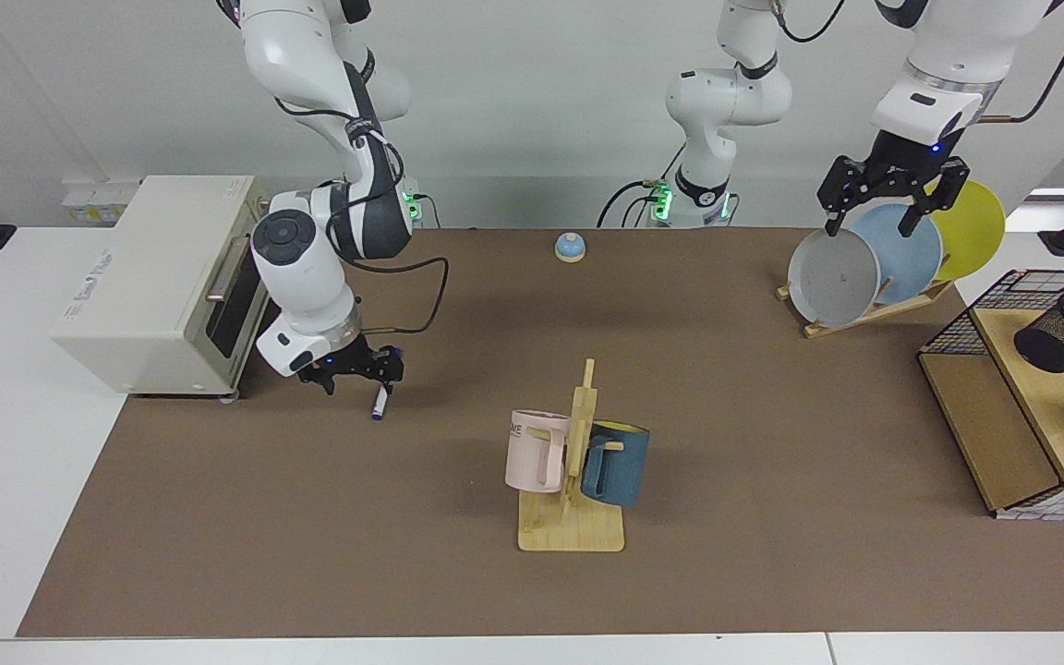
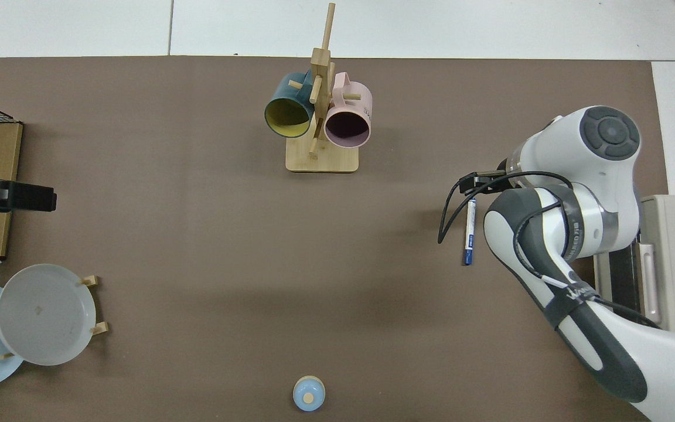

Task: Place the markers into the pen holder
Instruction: 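Lower the right gripper onto the blue-capped marker and close it, then lift the marker off the table with the right gripper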

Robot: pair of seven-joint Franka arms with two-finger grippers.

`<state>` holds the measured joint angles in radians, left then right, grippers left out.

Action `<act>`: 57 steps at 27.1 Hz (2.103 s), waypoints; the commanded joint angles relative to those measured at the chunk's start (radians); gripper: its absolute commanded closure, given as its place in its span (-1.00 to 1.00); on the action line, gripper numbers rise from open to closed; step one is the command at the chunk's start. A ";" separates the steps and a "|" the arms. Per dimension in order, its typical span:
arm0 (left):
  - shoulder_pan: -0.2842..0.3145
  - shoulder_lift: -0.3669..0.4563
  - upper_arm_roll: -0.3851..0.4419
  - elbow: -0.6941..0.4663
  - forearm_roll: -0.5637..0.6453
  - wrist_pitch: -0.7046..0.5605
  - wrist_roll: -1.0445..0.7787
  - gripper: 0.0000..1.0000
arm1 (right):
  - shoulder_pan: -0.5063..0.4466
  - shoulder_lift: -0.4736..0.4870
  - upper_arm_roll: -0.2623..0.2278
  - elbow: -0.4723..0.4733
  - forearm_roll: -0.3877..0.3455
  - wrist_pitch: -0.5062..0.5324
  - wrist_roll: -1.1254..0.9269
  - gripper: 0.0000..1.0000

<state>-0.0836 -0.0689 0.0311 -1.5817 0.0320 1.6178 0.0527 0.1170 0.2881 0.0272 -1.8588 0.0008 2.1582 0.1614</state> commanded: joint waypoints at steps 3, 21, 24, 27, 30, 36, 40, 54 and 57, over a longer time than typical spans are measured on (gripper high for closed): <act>0.005 -0.020 -0.005 -0.020 -0.001 0.005 -0.008 -1.00 | 0.032 0.063 -0.004 -0.013 0.016 0.077 0.010 -0.99; 0.005 -0.020 -0.005 -0.020 -0.001 0.005 -0.008 -1.00 | 0.020 0.103 -0.006 -0.037 -0.001 0.080 0.047 -0.53; 0.005 -0.020 -0.003 -0.020 -0.001 0.005 -0.008 -1.00 | 0.021 0.102 -0.006 -0.043 -0.001 0.078 0.052 -0.46; 0.005 -0.020 -0.005 -0.020 -0.001 0.005 -0.008 -1.00 | 0.021 0.098 -0.006 -0.051 -0.001 0.080 0.053 -0.29; 0.005 -0.020 -0.003 -0.020 -0.001 0.005 -0.008 -1.00 | 0.021 0.097 -0.006 -0.057 -0.001 0.080 0.053 0.00; 0.005 -0.020 -0.005 -0.020 -0.001 0.005 -0.008 -1.00 | 0.021 0.097 -0.006 -0.057 -0.001 0.078 0.053 0.72; 0.005 -0.020 -0.005 -0.020 -0.001 0.005 -0.008 -1.00 | 0.023 0.097 -0.006 -0.054 -0.002 0.078 0.053 1.00; 0.005 -0.020 -0.005 -0.020 -0.001 0.005 -0.008 -1.00 | 0.041 0.063 -0.004 0.006 -0.002 0.028 0.079 1.00; 0.005 -0.020 -0.003 -0.020 -0.001 0.005 -0.008 -1.00 | 0.047 0.030 -0.004 0.018 -0.001 -0.001 0.079 1.00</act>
<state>-0.0836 -0.0689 0.0311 -1.5817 0.0320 1.6178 0.0527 0.1592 0.3758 0.0185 -1.8518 0.0004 2.2053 0.2153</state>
